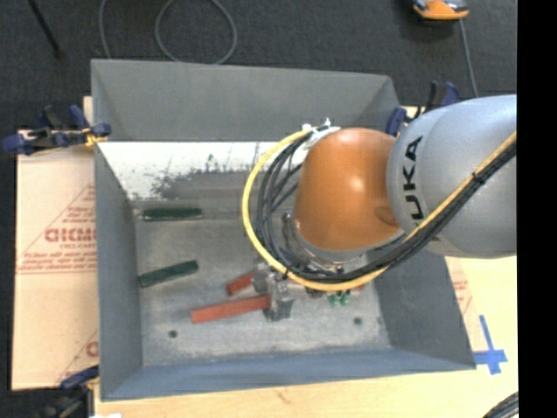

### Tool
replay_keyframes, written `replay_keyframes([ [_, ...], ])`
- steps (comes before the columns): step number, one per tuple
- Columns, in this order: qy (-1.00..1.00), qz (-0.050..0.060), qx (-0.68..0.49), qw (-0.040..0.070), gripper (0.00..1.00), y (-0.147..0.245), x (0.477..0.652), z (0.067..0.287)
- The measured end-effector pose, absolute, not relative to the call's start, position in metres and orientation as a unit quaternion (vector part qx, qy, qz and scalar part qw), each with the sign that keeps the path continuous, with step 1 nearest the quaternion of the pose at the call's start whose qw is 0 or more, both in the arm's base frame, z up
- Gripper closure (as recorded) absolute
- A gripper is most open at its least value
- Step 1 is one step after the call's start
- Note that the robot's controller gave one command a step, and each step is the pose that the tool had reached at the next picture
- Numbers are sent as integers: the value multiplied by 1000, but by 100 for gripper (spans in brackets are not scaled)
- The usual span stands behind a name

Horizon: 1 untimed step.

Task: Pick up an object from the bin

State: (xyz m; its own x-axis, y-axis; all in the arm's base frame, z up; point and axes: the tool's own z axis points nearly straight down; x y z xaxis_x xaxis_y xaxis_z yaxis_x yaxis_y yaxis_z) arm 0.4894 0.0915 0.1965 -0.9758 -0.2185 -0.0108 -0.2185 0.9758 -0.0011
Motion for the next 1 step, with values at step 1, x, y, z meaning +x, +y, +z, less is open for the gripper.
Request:
replay_keyframes([
  [1, 965, 0, -262, 5, 100, 107, 523, 246],
])
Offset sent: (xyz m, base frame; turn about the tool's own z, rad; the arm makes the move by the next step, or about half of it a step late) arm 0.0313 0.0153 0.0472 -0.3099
